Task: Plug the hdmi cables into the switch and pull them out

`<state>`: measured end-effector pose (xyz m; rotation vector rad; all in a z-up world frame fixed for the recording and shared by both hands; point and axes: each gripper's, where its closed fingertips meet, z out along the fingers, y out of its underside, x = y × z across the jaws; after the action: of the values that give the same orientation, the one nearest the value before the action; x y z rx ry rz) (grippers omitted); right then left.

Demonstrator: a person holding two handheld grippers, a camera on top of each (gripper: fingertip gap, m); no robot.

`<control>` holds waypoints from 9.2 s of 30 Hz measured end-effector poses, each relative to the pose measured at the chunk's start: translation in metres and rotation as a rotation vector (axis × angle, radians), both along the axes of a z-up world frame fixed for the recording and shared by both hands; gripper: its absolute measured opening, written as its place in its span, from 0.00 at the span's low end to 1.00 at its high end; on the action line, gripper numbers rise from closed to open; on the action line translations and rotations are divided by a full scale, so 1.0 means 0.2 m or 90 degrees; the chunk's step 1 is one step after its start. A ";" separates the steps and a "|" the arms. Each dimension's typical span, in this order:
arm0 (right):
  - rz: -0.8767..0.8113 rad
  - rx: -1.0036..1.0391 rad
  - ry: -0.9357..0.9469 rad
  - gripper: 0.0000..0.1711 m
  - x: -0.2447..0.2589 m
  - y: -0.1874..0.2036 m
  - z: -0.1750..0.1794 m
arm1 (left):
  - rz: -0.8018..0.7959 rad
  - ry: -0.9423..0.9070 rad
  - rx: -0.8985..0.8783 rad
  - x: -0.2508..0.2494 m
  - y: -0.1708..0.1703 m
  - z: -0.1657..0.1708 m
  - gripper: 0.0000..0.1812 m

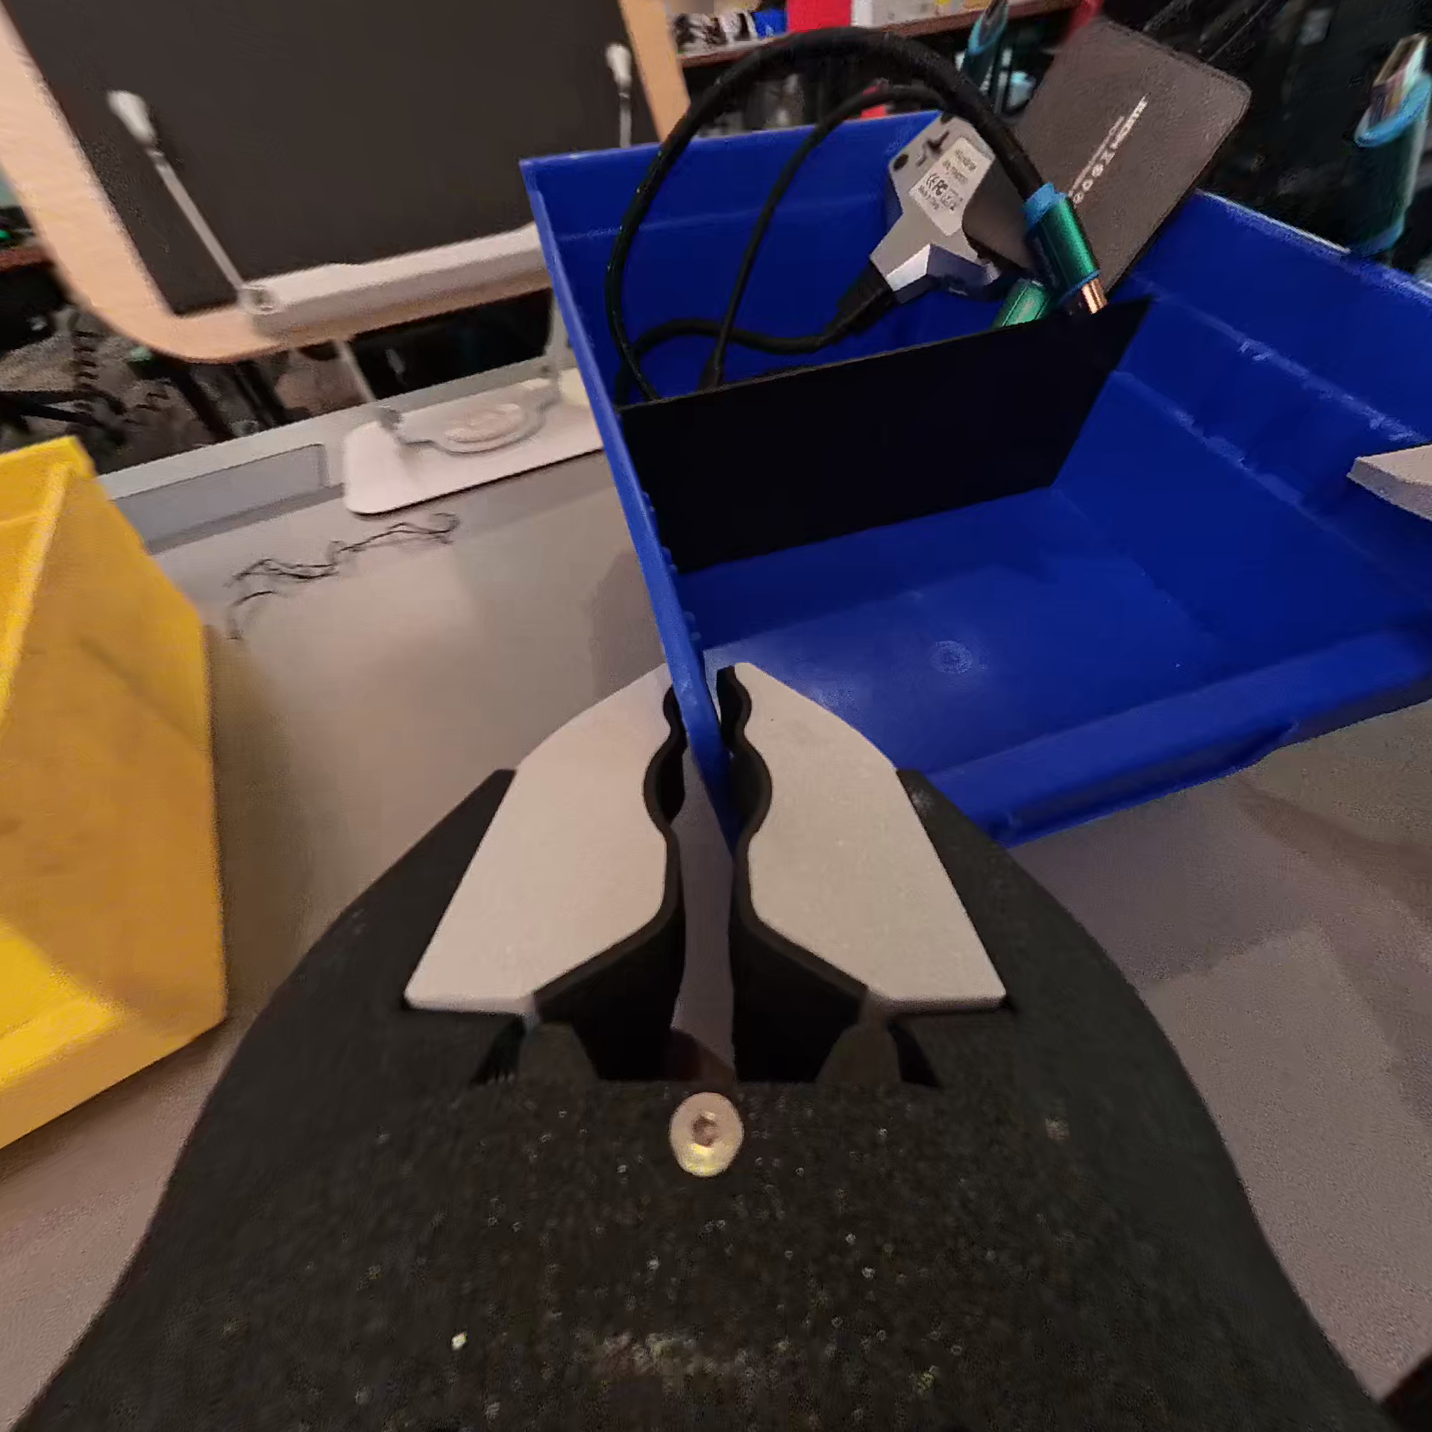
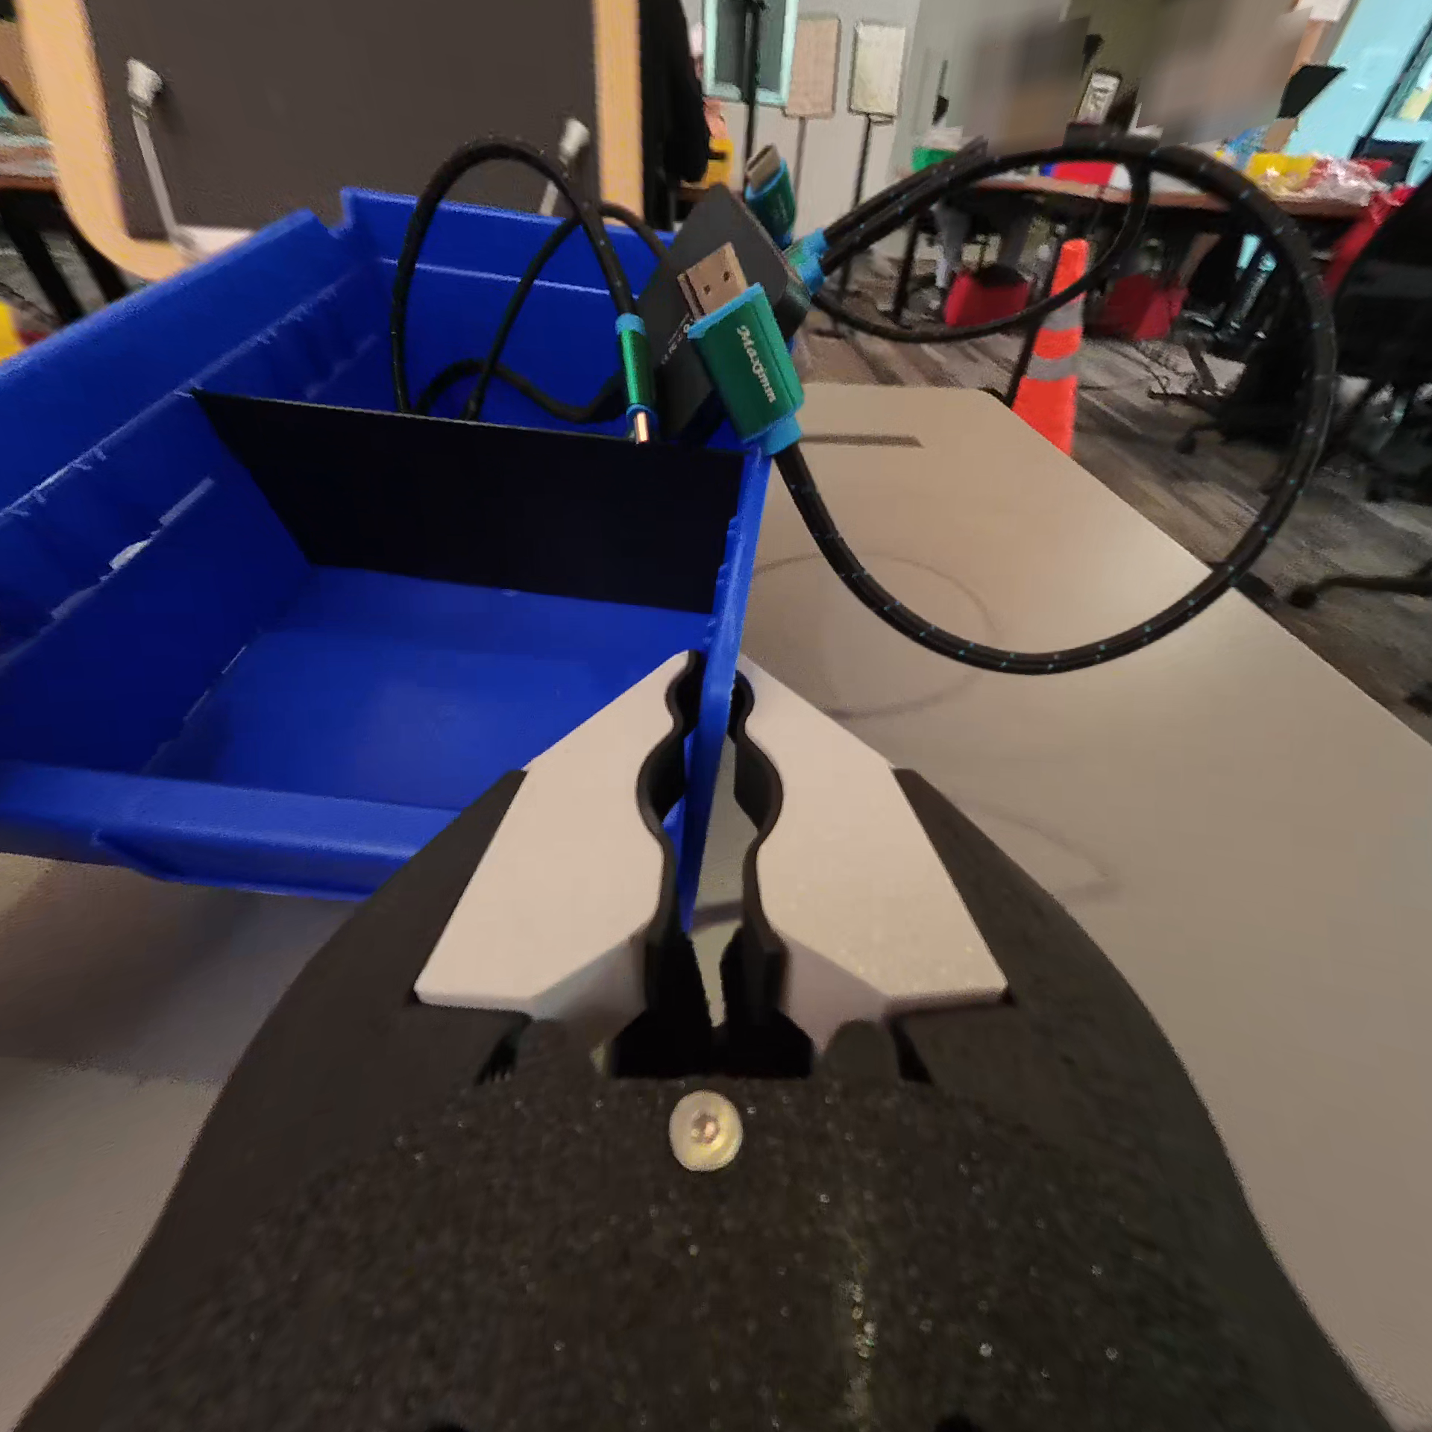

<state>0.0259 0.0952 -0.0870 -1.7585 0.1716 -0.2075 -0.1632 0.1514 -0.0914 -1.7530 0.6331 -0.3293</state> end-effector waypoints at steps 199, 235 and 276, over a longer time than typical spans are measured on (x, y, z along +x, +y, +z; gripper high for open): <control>0.081 -0.015 0.108 0.25 0.72 0.01 -0.04 | 0.088 -0.018 -0.047 -1.31 0.09 -0.06 0.13; 0.229 -0.013 0.231 0.24 0.34 0.04 -0.08 | -0.205 0.208 -0.369 -1.13 1.05 -0.12 0.44; 0.589 0.018 0.178 0.24 -0.68 0.25 0.26 | -0.081 0.629 0.594 0.00 0.33 0.32 0.41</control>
<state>-0.1100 0.1462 -0.0351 -1.6627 -0.4388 0.7049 -0.1636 0.2178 -0.0272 -0.8640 1.3259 0.7186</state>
